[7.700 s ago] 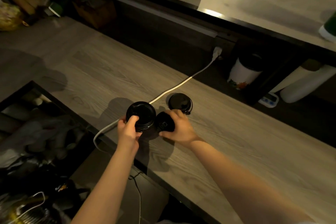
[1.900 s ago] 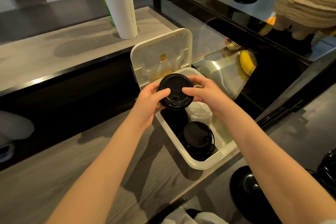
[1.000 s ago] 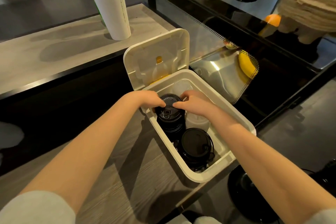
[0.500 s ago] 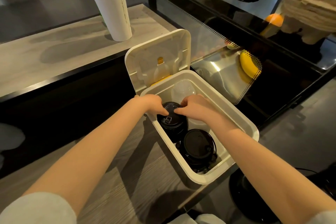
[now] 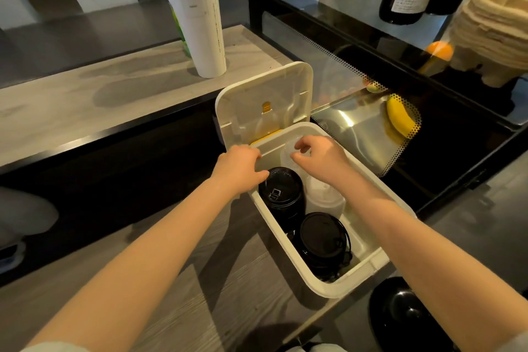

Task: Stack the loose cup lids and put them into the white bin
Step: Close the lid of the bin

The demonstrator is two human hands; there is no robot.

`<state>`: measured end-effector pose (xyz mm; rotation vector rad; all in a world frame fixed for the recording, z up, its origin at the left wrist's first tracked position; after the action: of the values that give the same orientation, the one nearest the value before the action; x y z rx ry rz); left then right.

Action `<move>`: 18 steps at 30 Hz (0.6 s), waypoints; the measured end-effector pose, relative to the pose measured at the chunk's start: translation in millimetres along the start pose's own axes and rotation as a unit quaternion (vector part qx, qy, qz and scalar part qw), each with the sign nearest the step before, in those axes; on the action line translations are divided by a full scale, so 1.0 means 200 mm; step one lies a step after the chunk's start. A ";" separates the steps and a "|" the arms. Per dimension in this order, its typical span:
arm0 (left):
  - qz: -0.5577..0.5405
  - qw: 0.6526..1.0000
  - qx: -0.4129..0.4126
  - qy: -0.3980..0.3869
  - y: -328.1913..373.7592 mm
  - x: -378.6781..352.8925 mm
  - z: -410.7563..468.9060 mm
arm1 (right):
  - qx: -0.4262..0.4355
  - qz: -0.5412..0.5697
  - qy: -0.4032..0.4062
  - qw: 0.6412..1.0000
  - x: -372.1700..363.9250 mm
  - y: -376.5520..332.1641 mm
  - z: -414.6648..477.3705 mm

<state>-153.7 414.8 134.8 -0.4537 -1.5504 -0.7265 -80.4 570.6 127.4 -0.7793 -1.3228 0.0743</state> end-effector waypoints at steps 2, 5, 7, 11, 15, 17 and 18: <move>0.003 0.998 -0.006 0.062 -0.01 0.10 0.00 | 0.050 -0.018 0.020 0.998 0.04 -0.07 0.06; -0.019 0.985 -0.009 0.169 -0.02 0.28 0.01 | 0.132 -0.052 0.075 0.987 0.14 -0.20 0.16; -0.037 0.975 -0.001 0.217 -0.03 0.40 0.04 | 0.171 -0.073 0.106 0.977 0.22 -0.28 0.23; -0.051 0.981 0.054 0.177 -0.08 0.50 0.13 | 0.203 -0.160 0.090 0.962 0.32 -0.38 0.39; -0.034 0.990 0.086 0.110 -0.10 0.51 0.20 | 0.210 -0.242 -0.004 0.947 0.35 -0.40 0.50; -0.043 0.990 0.094 0.096 -0.10 0.51 0.22 | 0.203 -0.238 -0.027 0.949 0.36 -0.40 0.52; -0.050 0.990 0.096 0.091 -0.10 0.52 0.23 | 0.199 -0.231 -0.033 0.952 0.38 -0.40 0.52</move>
<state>-213.5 418.8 232.8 -0.1639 -1.4617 -0.6681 -180.9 594.4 238.0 -0.1173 -1.4634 -0.0081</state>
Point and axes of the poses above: each hand's wrist, its own z-axis towards the middle knuckle, its own x-axis out of the back of the hand, y = z × x, the point moved 4 cm from there along z, towards the middle knuckle, and after that the axes turned 4 degrees about y, right-handed, at the moved point
